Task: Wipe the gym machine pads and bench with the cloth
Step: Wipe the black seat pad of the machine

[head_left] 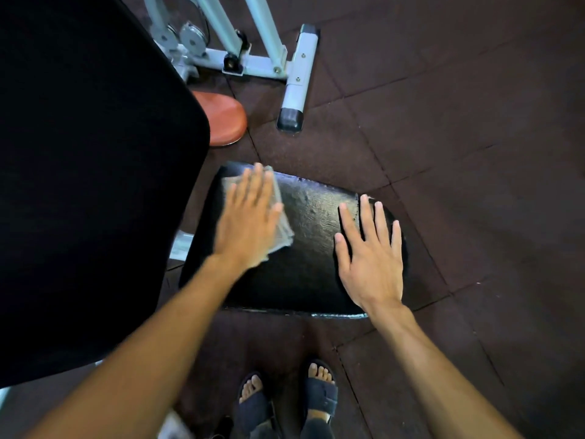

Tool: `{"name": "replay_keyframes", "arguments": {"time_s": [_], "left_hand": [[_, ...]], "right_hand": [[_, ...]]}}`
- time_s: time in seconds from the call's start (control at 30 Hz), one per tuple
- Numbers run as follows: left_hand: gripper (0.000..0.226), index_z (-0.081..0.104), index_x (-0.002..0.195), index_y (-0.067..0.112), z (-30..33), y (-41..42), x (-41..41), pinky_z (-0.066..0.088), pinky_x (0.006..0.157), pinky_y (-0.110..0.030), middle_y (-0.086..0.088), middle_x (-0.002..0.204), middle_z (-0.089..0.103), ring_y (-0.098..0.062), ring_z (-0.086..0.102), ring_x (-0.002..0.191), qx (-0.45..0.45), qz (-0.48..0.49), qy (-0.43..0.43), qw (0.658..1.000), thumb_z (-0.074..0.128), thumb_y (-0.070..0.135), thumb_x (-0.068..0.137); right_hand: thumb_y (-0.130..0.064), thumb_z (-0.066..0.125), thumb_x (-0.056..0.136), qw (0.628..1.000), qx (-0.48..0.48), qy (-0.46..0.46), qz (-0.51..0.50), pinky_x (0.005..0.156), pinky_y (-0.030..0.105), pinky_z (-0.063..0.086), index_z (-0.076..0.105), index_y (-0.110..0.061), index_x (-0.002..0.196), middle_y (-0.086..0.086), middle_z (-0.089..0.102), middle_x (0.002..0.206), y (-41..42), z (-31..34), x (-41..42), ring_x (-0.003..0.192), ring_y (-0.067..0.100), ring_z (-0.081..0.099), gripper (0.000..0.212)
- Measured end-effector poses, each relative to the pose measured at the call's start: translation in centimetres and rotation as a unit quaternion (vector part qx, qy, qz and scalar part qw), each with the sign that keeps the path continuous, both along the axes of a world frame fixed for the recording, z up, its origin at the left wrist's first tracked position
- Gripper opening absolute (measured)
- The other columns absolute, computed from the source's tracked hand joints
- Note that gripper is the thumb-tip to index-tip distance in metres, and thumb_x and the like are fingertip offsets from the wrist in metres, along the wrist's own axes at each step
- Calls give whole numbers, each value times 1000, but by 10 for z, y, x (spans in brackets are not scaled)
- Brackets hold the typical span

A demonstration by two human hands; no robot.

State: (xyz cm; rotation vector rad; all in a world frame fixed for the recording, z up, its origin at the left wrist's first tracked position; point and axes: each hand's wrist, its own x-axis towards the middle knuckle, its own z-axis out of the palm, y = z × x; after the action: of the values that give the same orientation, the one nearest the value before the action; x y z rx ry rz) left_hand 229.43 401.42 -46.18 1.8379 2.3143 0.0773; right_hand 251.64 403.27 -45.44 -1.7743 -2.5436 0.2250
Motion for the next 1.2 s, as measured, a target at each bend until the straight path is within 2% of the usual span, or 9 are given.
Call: {"name": "replay_keyframes", "arguments": {"time_s": [0.1,0.23,0.4,0.57,0.73,0.83,0.97,1.1,1.2], "left_hand": [[61,1,155,11,1,-54,-30,5,124,-46,-8,165,-3,-23,-6,152,-4,24,-21,999,6,40,102],[61,8,153,1,3,-130,15,9,123,-45,-15,164,2,-28,2,152,-12,25,0,1000,11,37,104],[63,2,154,4,4,-59,60,9,124,-42,-13,164,2,-25,-1,152,25,-21,-14,999,6,40,103],[63,3,155,7,-4,13,-7,7,124,-43,-12,164,4,-25,0,152,7,1,-7,1000,2,38,100],[63,-1,154,5,-5,-63,-40,6,125,-42,-10,164,-5,-21,-6,152,-2,96,-60,994,7,40,102],[65,5,153,0,-1,-101,11,10,123,-44,-15,164,3,-25,-1,152,-3,68,-31,997,7,41,102],[64,5,154,2,1,-83,85,6,123,-41,-15,164,3,-26,1,152,22,29,-41,999,9,41,103],[59,-3,154,9,1,-16,90,8,125,-42,-9,164,-6,-20,-7,152,58,-10,-103,993,10,37,104],[56,-3,155,14,13,10,73,4,125,-38,-2,164,-13,-9,-11,151,66,-40,-247,966,18,31,106]], "right_hand": [[-43,21,102,1000,1,-17,-4,121,51,13,17,-30,154,5,10,164,-4,-1,0,152,25,6,53],[-40,18,103,1000,-3,-31,3,122,50,13,11,-24,155,9,5,164,-8,-1,0,152,29,2,55],[-39,17,103,999,-2,-32,2,122,48,13,11,-23,155,9,4,164,-8,-2,-1,152,29,2,55],[-39,18,103,1000,0,-17,16,121,48,16,14,-24,155,8,9,164,0,-1,0,151,28,6,54],[-39,19,103,1000,4,-22,4,122,48,14,13,-23,155,10,7,164,-9,-2,0,151,30,4,54],[-38,20,103,1000,4,-23,3,122,49,15,15,-21,155,12,7,164,-9,-2,-1,151,31,5,54],[-38,21,103,1000,0,2,-2,122,46,14,17,-22,154,9,9,164,-9,-3,2,152,28,5,54],[-35,27,103,997,-11,74,-19,123,39,9,25,-21,153,2,14,163,-6,-5,9,152,18,5,52],[-31,30,103,984,-37,169,-34,124,38,7,29,-19,151,-3,17,162,-7,-2,9,151,11,5,50]]}}
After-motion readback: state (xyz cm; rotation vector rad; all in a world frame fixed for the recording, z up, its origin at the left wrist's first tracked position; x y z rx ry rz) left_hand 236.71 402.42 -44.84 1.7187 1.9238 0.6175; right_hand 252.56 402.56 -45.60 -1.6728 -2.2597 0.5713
